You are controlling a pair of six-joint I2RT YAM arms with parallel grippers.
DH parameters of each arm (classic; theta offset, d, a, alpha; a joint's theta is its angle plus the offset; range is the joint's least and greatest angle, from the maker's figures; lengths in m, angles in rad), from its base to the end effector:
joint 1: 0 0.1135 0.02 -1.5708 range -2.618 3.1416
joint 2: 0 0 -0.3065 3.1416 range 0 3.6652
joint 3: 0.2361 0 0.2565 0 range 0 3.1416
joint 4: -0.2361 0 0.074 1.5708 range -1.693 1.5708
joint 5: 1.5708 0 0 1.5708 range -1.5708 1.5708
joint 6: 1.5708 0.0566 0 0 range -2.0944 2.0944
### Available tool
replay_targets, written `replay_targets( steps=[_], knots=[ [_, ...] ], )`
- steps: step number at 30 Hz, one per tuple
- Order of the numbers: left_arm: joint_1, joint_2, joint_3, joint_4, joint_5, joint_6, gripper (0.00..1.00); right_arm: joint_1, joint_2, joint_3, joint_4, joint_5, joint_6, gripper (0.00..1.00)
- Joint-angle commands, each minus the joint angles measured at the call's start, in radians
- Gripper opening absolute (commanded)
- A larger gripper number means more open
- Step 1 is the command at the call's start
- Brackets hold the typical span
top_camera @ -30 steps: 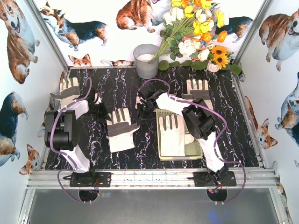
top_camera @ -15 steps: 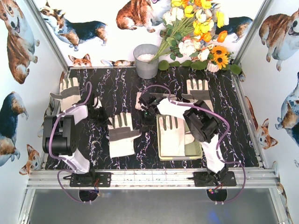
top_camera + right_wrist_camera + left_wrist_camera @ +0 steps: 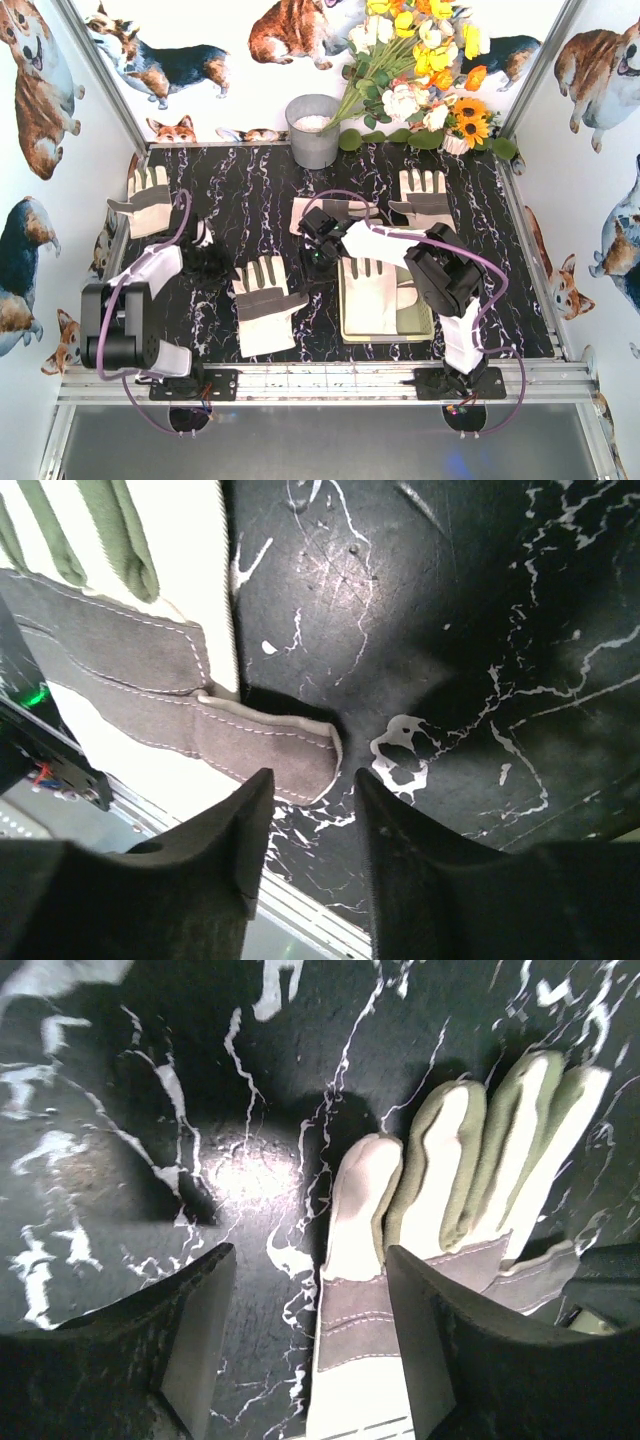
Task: Put the gloves into the storage basket
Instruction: Move the glove to the center of the board, then pick up the glove at the corner of the board.
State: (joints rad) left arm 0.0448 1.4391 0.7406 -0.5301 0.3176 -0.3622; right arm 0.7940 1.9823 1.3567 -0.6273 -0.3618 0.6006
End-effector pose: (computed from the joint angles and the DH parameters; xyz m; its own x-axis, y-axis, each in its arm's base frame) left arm 0.2527 -0.0064 0.1826 -0.9020 -0.3774 -0.2096 -0.2753 0.8769 -0.3940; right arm 0.2798 0.3133 0.1764 -0.9701 -0.2329 -0.0679 -0.2379 0.8586 0.4540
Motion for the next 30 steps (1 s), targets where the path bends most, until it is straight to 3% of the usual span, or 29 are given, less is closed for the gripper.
replay_targets(
  steps=[1,8,15,23,30],
  knots=[
    [0.009,-0.081,0.114,-0.09,-0.113,0.02,0.6,0.001,-0.093,0.025,0.035,0.006,-0.016,0.43],
    [0.061,-0.03,0.357,-0.184,-0.241,0.032,0.67,0.001,-0.154,0.117,-0.037,0.038,-0.064,0.57],
    [0.14,0.187,0.582,-0.213,-0.336,-0.002,0.59,-0.016,-0.246,0.168,-0.072,0.11,-0.059,0.59],
    [0.158,0.447,0.804,-0.275,-0.54,-0.074,0.47,-0.129,-0.395,0.022,0.016,0.172,0.027,0.6],
    [0.158,0.55,0.853,-0.216,-0.671,-0.127,0.46,-0.223,-0.505,-0.094,0.035,0.195,0.048,0.61]
  ],
)
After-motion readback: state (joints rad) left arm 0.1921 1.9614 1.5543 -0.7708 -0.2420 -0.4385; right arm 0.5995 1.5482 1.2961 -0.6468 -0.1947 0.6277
